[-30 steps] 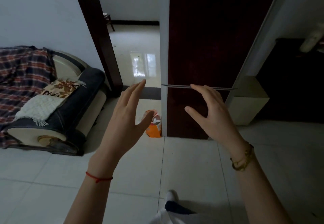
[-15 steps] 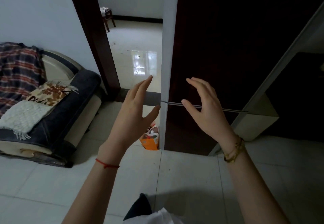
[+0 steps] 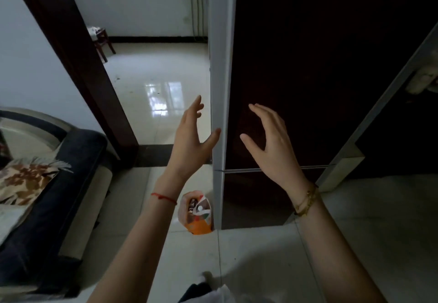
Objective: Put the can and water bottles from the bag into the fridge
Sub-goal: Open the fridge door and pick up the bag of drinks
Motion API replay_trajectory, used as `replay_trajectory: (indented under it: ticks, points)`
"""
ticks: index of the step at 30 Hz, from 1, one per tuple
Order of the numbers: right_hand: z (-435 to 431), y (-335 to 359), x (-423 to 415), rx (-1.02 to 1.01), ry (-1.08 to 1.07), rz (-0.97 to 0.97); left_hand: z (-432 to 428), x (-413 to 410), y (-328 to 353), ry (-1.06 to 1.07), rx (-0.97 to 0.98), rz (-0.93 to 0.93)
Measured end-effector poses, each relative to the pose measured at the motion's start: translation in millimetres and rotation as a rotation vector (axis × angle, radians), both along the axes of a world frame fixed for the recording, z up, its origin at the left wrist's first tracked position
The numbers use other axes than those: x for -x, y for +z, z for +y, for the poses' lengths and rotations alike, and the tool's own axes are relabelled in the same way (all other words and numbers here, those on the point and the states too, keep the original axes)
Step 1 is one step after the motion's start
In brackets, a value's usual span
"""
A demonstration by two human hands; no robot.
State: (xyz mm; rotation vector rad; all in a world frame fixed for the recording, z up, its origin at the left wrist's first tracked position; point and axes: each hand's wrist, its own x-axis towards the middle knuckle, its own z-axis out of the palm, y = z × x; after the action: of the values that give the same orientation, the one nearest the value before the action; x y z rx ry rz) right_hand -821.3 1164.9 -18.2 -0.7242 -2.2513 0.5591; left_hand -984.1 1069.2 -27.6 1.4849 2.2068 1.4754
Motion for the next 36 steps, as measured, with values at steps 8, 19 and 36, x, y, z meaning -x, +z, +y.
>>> replay_trajectory:
  ticks: [8,19,36]
  points:
    - [32.5,17.5,85.4,-0.048,-0.119,0.012,83.3,66.5,5.0,-0.102,-0.021,-0.096]
    - [51.8,20.9,132.6,-0.063,-0.248,-0.016,122.5,89.0,-4.1,-0.257,-0.096,-0.162]
    - [39.8,6.6,138.0,-0.221,-0.418,0.218,105.9,86.1,-14.4,-0.313,-0.188,-0.166]
